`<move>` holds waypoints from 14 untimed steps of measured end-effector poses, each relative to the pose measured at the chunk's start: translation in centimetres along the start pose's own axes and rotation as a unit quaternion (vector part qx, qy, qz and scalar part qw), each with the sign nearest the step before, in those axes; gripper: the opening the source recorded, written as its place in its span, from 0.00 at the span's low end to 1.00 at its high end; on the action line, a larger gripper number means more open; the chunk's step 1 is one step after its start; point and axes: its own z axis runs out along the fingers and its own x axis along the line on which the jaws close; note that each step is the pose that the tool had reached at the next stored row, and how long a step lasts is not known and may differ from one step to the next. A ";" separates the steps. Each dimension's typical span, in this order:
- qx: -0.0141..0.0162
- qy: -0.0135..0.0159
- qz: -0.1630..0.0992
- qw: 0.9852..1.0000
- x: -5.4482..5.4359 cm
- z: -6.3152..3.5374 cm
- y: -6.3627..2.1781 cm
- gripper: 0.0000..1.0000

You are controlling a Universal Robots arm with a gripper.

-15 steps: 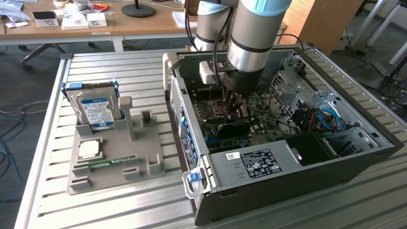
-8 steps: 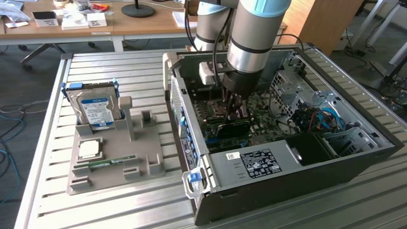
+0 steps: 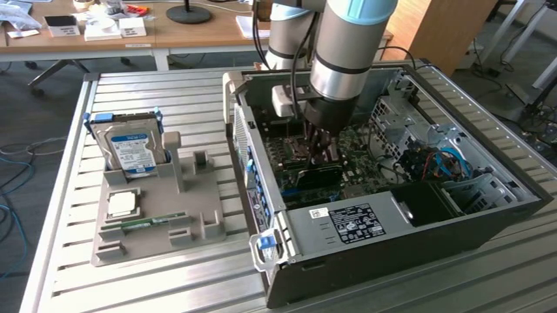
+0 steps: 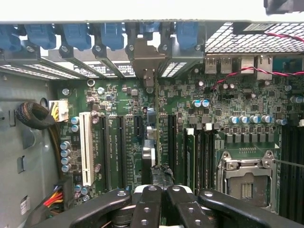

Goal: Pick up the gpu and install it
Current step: 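Press down on the gpu until it lock into place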

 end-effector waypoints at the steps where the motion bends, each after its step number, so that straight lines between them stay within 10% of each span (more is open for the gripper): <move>1: 0.000 0.000 0.000 1.000 0.0 0.00 0.00 0.11; 14: 0.000 0.000 0.000 1.000 0.0 0.15 0.01 0.11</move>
